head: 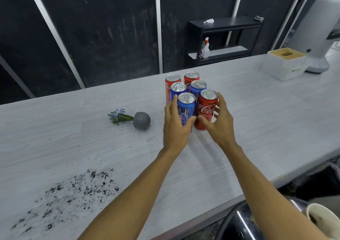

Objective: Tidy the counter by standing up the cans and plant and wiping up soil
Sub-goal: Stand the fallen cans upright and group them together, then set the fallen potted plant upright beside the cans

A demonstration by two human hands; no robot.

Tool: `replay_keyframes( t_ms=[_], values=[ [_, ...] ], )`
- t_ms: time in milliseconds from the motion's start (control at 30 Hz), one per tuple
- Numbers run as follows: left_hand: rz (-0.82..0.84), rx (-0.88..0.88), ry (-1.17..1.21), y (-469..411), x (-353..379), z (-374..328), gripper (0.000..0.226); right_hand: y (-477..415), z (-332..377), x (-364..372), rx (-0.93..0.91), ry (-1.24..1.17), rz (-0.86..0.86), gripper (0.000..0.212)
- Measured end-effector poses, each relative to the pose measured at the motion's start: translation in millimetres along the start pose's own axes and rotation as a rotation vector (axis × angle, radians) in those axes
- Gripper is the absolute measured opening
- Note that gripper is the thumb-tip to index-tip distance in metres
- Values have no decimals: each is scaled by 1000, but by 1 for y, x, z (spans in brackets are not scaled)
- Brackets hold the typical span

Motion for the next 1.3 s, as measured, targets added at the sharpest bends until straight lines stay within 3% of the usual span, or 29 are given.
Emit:
replay_keyframes(
  t_ms=[500, 667, 867, 1033, 1300],
  values=[
    [191, 177, -366, 24, -29, 10, 73, 71, 35, 10, -148, 246, -38, 74],
    [178, 193, -558, 25, -65, 24, 68, 94, 50, 44, -185, 326, 48, 66],
    [166, 180, -624, 22, -114, 48, 63, 102, 79, 98, -263, 370, 217, 60],
    [154, 115, -739, 19, -149, 80, 58, 89, 95, 144, -285, 429, 360, 68],
    [375, -98, -734, 22, -148, 132, 62, 44, 100, 198, -226, 475, 506, 74]
  ],
)
Point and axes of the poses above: each hand's wrist, its own y-axis away from the middle knuckle, its own x-axis out of the palm, z = x × y, the point moved 10 cm from there along -y, towards the middle knuckle
